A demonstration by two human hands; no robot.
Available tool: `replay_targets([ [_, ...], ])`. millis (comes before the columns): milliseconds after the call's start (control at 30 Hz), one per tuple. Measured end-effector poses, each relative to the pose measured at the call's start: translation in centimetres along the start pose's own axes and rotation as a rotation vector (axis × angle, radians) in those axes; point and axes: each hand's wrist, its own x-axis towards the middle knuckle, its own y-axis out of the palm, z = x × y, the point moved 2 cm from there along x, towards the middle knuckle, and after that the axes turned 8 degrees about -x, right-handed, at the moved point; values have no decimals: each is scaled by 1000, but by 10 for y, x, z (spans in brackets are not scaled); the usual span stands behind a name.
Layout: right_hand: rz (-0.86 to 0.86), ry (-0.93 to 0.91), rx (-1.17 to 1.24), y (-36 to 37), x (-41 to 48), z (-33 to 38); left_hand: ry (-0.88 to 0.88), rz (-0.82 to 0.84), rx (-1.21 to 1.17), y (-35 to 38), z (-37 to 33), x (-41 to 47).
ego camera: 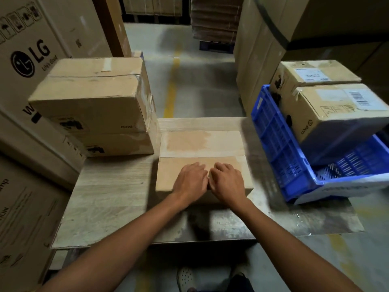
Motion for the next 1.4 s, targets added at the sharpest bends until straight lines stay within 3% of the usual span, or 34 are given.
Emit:
replay_targets([
  [100,-128,36,21,13,-24,0,94,-127,-45,14,-10,-25],
  [267,-220,-92,27,15,-34,1,29,-73,-10,13,-22,-26],
  [333,-176,-93,81,7,-27,-3,5,-39,-10,7,-26,-18],
  [567,20,177,33,12,-27,-38,52,132,-63,27,-38,22],
  [667,118,167,64,13,-31,-44,49,172,-70,37,-46,29],
  [933,73,177,-44,-8,-7,-51,22,92,-40,41,-40,47],
  [1133,281,46,-11,1,21,-65,-99,187,57,42,-29,69],
  [1400,159,86,-125,-16,57,-66,-17,112,78,16,-19,94],
])
